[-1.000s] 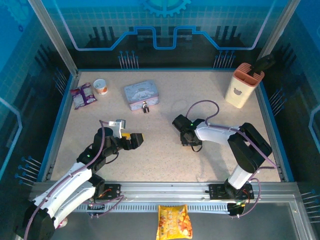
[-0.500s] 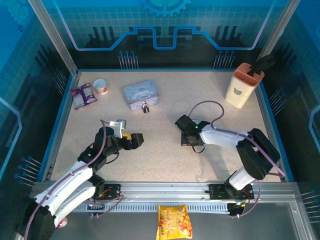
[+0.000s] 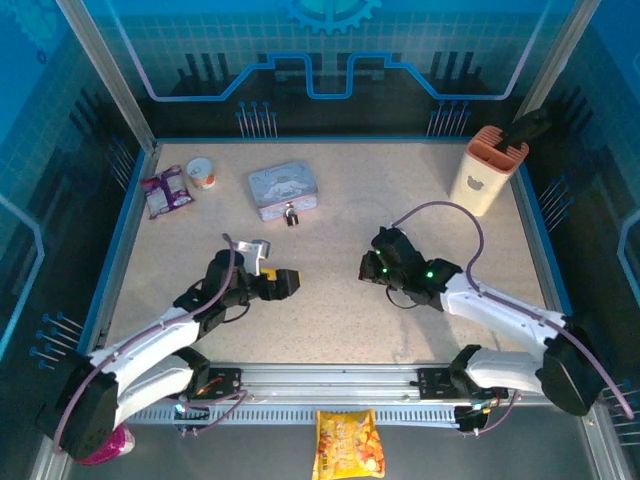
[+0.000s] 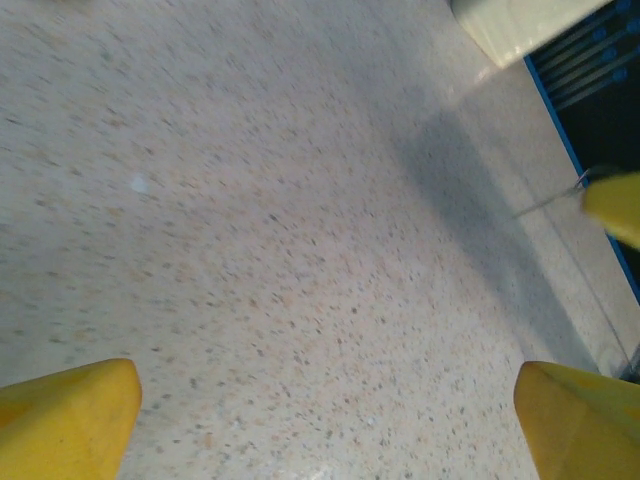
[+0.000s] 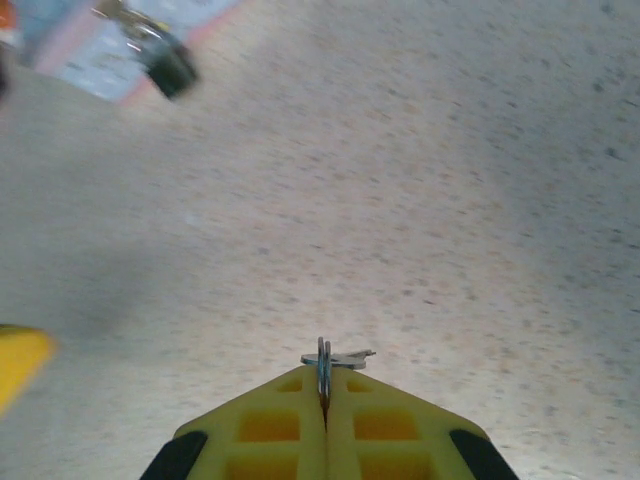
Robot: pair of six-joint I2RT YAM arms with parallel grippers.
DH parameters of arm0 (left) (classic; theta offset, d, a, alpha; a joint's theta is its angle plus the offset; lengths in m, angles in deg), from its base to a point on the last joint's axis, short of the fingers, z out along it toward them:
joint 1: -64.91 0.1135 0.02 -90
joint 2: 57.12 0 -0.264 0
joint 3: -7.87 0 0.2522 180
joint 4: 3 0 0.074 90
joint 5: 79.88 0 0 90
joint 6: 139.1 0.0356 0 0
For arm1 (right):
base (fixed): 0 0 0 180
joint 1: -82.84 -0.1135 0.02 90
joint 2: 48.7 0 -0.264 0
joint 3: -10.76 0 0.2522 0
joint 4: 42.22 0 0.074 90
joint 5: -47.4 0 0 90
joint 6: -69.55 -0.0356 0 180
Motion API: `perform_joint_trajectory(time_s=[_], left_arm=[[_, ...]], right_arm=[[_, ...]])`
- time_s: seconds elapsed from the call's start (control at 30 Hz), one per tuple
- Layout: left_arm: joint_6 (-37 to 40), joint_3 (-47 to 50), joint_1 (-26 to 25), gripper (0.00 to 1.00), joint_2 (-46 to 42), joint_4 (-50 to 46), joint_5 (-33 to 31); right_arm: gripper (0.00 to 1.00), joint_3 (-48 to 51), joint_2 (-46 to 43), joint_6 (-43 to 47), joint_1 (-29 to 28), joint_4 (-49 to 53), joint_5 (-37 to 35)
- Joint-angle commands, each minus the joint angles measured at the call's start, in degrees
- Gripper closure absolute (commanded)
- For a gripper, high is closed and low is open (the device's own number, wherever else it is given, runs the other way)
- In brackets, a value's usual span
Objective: Unlock the padlock with the key
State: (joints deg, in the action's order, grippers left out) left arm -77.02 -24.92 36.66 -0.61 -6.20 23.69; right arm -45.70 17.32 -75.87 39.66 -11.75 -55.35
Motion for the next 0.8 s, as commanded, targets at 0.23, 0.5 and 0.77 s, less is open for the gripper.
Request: perform_joint_trajectory(time_s=[0.23, 0.5, 0.77], left_arm=[[3.4, -4.4, -7.5, 0.19, 12.5, 24.4, 9.3], [11.2, -4.3, -9.2, 0.39, 23.2, 50.8, 15.1], [14.9, -4.5, -9.9, 0.52, 32.5, 69.6, 21.6]], right_arm=[[1.00, -2.1, -9.1, -3.6, -4.0, -3.8, 4.3], [1.00, -2.5, -12.8, -4.6, -8.0, -5.9, 2.9], [1.00, -2.8, -15.5, -4.4, -9.9, -5.3, 1.1]])
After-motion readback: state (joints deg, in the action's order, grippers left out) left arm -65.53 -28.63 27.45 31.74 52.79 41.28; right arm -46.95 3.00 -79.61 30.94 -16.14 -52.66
